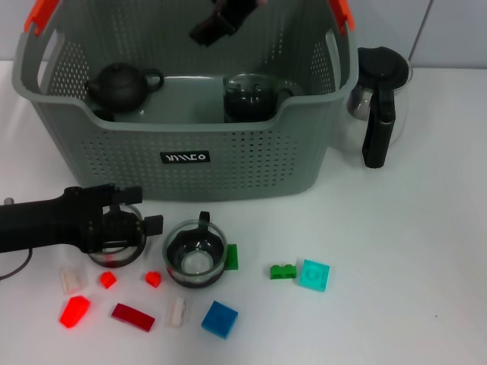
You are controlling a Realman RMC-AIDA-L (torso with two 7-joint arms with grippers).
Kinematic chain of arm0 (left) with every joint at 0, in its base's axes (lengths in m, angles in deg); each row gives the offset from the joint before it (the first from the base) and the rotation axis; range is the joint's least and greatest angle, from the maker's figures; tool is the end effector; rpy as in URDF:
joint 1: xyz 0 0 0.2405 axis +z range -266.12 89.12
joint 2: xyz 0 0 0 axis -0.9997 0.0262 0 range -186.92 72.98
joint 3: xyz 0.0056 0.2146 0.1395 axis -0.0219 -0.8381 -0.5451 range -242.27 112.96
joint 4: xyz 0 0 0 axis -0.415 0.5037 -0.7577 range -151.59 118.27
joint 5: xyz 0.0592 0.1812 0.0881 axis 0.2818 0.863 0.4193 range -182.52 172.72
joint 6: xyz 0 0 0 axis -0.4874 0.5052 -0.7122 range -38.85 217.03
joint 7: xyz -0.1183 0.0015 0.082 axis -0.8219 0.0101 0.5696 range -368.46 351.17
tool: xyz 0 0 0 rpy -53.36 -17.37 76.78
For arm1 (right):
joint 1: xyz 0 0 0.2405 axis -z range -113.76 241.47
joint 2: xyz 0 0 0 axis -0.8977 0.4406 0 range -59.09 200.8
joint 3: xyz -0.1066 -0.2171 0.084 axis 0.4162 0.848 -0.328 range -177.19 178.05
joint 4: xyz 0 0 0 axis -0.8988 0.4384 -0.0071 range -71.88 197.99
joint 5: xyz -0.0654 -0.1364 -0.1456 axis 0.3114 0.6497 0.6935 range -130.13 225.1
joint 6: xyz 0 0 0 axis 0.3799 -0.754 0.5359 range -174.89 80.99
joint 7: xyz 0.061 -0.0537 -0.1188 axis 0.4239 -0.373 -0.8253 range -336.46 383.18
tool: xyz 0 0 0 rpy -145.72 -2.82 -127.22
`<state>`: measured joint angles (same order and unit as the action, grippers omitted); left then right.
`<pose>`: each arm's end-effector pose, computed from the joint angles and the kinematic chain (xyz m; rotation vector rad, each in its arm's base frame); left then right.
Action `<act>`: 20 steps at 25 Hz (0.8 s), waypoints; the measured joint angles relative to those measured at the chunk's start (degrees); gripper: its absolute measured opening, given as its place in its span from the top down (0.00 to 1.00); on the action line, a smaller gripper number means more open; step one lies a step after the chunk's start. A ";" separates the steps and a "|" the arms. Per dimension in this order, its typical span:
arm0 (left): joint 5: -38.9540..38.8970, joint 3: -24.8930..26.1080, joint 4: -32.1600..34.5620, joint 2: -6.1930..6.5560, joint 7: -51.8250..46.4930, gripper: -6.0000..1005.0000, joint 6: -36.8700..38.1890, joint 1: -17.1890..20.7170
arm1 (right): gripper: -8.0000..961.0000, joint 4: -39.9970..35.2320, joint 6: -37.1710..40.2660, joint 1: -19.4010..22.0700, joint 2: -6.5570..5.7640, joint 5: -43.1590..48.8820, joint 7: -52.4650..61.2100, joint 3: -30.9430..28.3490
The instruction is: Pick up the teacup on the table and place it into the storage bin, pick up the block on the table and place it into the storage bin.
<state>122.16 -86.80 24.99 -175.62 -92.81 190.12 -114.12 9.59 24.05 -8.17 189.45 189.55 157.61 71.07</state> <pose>-0.3054 0.2863 0.0349 -2.6458 -0.8953 -0.7310 -0.0248 0.4491 -0.0244 -2.7200 0.2219 -0.1041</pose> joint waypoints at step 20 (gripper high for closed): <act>0.38 3.07 4.71 0.85 -0.91 0.16 5.30 2.60 | 0.33 -25.78 32.88 9.17 1.35 -6.16 0.44 -2.45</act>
<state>122.54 -83.74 29.69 -174.77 -93.72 195.41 -111.52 -16.19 56.93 1.01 190.80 183.39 158.05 68.62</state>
